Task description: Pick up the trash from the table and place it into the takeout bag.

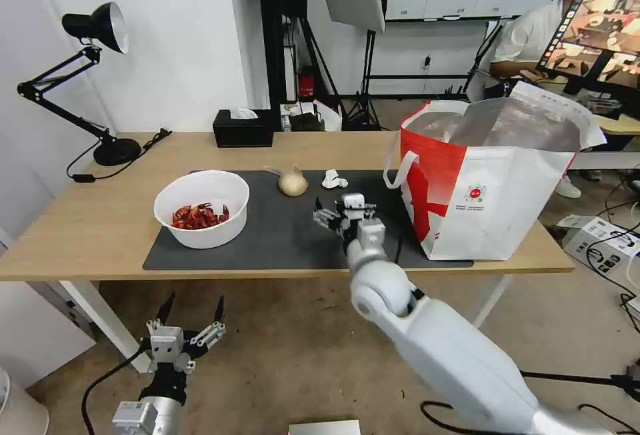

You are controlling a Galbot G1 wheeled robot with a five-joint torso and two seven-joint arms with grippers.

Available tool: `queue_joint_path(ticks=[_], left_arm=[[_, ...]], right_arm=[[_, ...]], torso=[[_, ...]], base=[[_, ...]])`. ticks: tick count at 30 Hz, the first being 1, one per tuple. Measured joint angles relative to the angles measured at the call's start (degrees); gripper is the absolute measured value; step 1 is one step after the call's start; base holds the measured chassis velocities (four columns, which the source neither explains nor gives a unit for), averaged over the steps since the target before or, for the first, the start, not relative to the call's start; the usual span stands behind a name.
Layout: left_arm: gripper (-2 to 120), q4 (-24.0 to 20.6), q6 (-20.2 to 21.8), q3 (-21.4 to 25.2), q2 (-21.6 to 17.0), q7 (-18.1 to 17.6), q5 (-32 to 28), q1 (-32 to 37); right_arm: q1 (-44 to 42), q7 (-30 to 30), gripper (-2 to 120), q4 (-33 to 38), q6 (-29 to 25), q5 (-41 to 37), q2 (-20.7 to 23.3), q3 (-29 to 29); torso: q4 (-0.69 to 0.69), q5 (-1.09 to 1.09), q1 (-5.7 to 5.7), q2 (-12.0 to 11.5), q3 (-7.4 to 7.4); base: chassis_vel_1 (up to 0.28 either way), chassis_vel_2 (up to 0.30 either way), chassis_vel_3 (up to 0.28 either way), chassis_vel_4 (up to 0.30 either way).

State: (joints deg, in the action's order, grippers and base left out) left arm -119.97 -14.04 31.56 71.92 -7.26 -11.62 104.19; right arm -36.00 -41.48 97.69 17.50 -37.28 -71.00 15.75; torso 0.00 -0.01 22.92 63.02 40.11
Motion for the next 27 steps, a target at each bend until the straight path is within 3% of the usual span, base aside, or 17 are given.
queue_joint_path(ticks=[7,27], left_arm=[[100,-0.21,-0.13,1.03,0.15,-0.02,-0.55,0.52],[100,0.69,-0.37,0.86,0.72,0.01,-1.17,0.33]], right_arm=[[5.96,-5.31,100,-7.74,1.56,-1.2,-5.37,1.1],[15.58,-8.59,100,-29.11,1.26,-0.46,-16.2,0.78]], torso=[[0.0,0.0,0.0,0.0,0.0],[0.0,0.0,-0.01,0.0,0.0]], base=[[0.0,0.0,0.0,0.0],[0.0,0.0,0.0,0.0]])
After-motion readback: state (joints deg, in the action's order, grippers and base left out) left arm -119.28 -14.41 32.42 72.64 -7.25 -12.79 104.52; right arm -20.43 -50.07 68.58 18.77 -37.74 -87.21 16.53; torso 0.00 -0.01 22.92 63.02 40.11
